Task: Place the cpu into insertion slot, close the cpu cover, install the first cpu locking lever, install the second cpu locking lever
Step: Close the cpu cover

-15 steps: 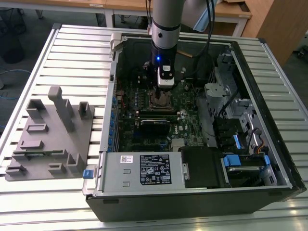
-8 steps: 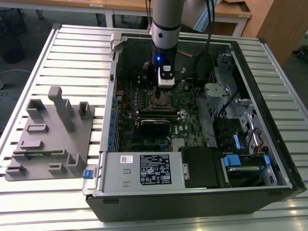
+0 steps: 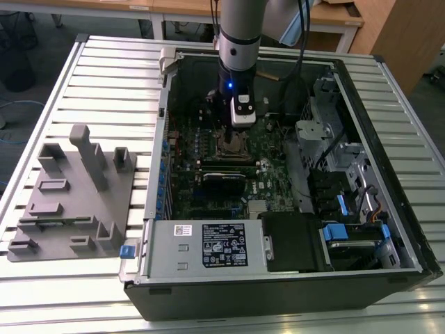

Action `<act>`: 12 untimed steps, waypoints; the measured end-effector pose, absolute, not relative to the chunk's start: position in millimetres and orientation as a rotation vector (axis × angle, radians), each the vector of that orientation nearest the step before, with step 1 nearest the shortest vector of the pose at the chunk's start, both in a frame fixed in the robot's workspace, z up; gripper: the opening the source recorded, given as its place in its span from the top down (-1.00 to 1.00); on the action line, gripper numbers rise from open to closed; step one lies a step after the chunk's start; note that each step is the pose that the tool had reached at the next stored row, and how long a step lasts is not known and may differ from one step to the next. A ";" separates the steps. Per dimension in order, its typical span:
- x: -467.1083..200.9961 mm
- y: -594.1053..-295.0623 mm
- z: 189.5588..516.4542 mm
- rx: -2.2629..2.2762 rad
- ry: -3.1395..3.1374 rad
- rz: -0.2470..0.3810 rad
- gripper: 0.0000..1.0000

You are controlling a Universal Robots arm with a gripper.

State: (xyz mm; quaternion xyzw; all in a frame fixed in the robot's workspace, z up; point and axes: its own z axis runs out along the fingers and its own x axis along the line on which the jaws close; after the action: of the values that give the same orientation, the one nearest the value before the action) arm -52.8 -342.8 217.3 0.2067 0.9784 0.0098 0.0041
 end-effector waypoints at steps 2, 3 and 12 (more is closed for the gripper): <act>-52.8 -342.8 217.1 0.609 3.074 0.031 0.80; -52.8 -342.8 217.0 0.592 3.077 0.031 0.80; -52.8 -342.8 217.0 0.578 3.080 0.031 0.80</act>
State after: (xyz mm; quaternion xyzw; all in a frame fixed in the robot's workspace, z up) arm -52.8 -342.8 217.0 0.1843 0.9828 0.0099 0.0039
